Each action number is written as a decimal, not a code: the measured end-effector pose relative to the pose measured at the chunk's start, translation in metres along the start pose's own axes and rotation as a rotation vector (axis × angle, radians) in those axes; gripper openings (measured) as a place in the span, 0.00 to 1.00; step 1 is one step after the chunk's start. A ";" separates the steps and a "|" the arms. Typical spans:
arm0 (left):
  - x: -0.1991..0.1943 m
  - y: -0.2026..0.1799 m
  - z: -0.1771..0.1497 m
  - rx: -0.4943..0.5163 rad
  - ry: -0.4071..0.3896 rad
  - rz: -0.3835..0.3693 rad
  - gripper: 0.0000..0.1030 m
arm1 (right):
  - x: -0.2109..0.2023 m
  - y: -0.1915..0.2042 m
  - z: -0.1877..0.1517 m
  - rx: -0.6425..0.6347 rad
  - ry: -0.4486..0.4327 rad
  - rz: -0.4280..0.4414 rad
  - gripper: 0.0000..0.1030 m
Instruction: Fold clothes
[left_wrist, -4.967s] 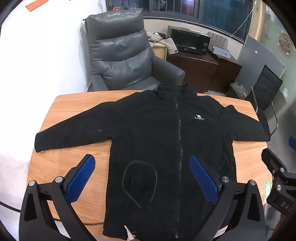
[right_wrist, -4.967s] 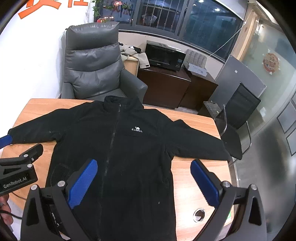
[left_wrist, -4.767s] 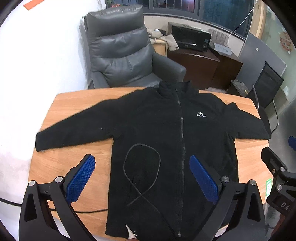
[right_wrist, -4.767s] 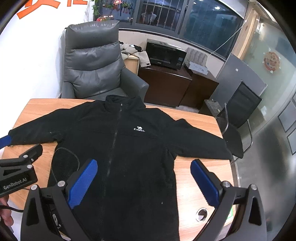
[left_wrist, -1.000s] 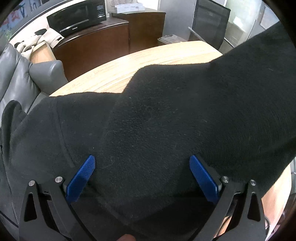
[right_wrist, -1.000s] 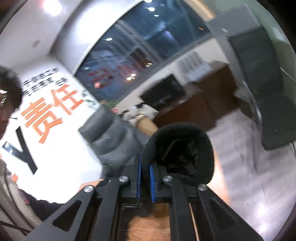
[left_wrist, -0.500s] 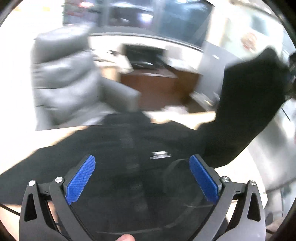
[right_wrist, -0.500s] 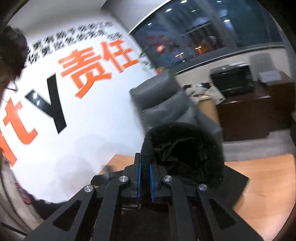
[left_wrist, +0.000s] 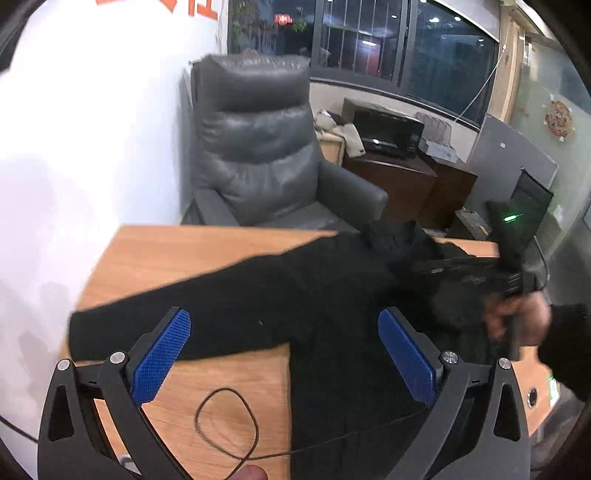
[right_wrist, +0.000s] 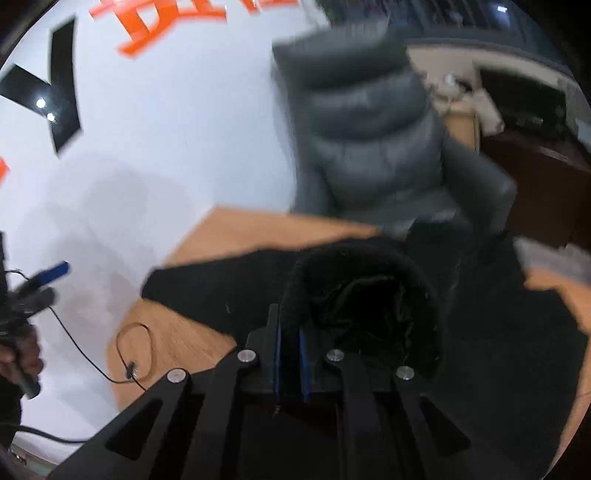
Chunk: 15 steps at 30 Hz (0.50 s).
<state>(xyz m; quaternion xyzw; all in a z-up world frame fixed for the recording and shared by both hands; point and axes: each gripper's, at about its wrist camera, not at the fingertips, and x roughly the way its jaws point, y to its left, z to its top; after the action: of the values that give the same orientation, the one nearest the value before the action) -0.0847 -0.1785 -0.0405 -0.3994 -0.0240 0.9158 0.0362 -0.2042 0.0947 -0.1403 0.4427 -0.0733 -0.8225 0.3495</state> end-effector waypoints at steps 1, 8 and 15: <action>0.004 0.001 -0.002 -0.003 0.006 -0.012 1.00 | 0.016 0.006 -0.005 -0.021 0.011 -0.016 0.08; 0.029 -0.034 -0.002 0.022 0.003 -0.088 1.00 | 0.074 0.031 -0.015 -0.021 0.039 0.000 0.33; 0.042 -0.106 0.021 0.138 -0.018 -0.266 1.00 | -0.099 -0.010 -0.047 0.015 -0.212 -0.086 0.89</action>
<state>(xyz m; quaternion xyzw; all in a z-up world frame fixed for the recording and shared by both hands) -0.1232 -0.0694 -0.0489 -0.3809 -0.0143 0.9059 0.1844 -0.1371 0.1745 -0.1054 0.3585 -0.0969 -0.8783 0.3011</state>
